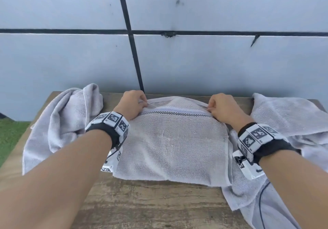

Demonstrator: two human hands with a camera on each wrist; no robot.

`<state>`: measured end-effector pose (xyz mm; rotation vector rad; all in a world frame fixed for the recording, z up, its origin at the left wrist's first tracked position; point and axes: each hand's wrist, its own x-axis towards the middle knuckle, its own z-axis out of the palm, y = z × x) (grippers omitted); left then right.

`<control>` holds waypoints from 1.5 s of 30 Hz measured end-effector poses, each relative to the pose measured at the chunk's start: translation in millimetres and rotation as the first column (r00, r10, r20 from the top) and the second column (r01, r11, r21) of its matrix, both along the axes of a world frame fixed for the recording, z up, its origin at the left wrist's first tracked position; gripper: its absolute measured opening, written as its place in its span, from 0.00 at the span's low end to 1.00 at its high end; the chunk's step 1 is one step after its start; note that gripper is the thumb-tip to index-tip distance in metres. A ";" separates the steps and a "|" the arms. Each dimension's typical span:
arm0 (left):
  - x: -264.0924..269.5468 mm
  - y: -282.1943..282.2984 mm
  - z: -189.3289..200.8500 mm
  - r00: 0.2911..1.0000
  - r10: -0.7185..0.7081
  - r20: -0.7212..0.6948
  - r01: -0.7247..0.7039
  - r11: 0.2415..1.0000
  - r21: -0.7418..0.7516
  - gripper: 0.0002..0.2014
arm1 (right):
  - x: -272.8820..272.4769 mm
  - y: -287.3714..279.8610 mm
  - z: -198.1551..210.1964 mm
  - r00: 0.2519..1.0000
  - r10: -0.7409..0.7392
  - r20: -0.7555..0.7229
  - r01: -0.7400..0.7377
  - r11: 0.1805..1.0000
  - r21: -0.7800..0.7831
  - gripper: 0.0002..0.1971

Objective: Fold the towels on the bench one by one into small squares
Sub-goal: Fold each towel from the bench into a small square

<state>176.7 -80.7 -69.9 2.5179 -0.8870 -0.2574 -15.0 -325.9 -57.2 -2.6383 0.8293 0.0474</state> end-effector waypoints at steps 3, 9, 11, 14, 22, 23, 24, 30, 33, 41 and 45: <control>-3.0 2.4 2.2 0.998 0.022 -0.055 -0.021 1.000 0.020 0.05 | -0.5 -0.2 1.2 0.999 0.032 -0.041 -0.032 0.999 -0.003 0.04; -6.5 8.4 8.5 0.997 -0.080 -0.011 0.081 0.986 0.144 0.09 | -7.3 -0.7 4.2 0.996 0.068 -0.065 -0.069 0.997 -0.019 0.05; -9.4 5.0 10.8 0.996 -0.092 -0.005 0.091 0.976 0.196 0.09 | -6.8 -0.2 2.5 0.994 0.067 -0.088 -0.069 0.997 -0.017 0.05; -15.0 1.2 13.4 0.997 -0.068 -0.027 0.072 0.975 0.209 0.09 | -7.1 1.6 2.5 0.996 0.059 -0.071 -0.058 0.998 0.014 0.08; -25.6 12.4 22.4 0.995 -0.091 -0.035 0.095 0.985 0.141 0.16 | -28.5 -0.2 22.9 0.958 0.013 0.287 -0.024 0.999 0.037 0.06; -27.4 16.0 28.0 0.997 -0.072 -0.033 0.075 0.993 0.091 0.16 | -32.6 -0.3 27.8 0.939 -0.002 0.345 -0.018 0.998 0.056 0.06; -28.0 19.9 34.9 0.998 -0.048 -0.035 0.049 0.998 0.031 0.15 | -37.5 0.4 33.6 0.915 -0.021 0.403 -0.013 0.997 0.081 0.06; -33.2 57.1 108.3 0.998 -0.039 -0.040 0.031 0.983 -0.180 0.07 | -75.2 10.4 78.9 0.804 -0.095 0.586 -0.046 0.974 0.222 0.06; -47.3 80.5 147.7 0.998 -0.039 -0.048 0.027 0.975 -0.220 0.07 | -96.2 22.8 101.6 0.782 -0.100 0.615 -0.071 0.966 0.247 0.07; -103.1 136.8 221.6 0.997 -0.054 0.056 0.065 0.974 -0.217 0.05 | -145.9 65.4 162.3 0.722 -0.088 0.687 -0.096 0.969 0.226 0.09; -129.7 160.5 241.1 0.995 -0.052 0.086 0.072 0.965 -0.251 0.06 | -170.5 81.5 183.5 0.728 -0.074 0.682 -0.102 0.971 0.215 0.08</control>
